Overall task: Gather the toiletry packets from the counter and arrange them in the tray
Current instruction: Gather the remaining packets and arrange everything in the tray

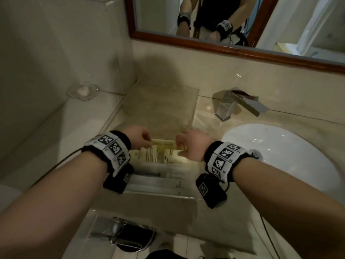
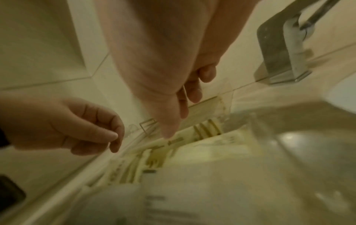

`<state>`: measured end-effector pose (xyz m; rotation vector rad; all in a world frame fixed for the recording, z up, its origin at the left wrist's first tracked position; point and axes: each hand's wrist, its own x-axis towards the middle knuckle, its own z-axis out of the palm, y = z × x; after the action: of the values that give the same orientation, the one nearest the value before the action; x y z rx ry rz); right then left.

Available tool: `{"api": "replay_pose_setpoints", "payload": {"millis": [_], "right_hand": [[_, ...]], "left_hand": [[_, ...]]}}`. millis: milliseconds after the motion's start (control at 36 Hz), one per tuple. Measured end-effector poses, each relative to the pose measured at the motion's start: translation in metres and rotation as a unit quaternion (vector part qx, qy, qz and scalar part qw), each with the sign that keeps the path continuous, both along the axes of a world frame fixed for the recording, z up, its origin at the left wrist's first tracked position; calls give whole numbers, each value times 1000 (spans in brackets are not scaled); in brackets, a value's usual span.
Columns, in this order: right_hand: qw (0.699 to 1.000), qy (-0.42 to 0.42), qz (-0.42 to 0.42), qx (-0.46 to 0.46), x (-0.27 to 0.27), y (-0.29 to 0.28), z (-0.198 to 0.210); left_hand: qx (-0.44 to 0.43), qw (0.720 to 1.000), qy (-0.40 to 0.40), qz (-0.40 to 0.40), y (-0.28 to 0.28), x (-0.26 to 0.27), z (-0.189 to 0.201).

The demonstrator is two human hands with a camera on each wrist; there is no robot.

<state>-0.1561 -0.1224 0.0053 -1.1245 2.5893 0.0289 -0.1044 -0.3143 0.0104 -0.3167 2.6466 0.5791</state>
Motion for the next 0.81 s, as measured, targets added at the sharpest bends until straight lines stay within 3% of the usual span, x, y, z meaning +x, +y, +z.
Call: {"api": "replay_pose_setpoints", "payload": {"millis": [139, 250, 472, 667, 806], "right_hand": [[998, -55, -32, -27, 4, -36, 0], [995, -88, -52, 16, 9, -62, -12], [998, -10, 14, 56, 15, -67, -26], [996, -87, -13, 6, 9, -52, -11], [993, -115, 10, 29, 9, -33, -5]], "left_hand": [[-94, 995, 30, 26, -32, 14, -3], [-117, 993, 13, -6, -42, 23, -21], [-146, 988, 8, -47, -36, 26, -38], [-140, 988, 34, -57, -35, 24, -29], [-92, 991, 58, -80, -20, 26, -15]]}}
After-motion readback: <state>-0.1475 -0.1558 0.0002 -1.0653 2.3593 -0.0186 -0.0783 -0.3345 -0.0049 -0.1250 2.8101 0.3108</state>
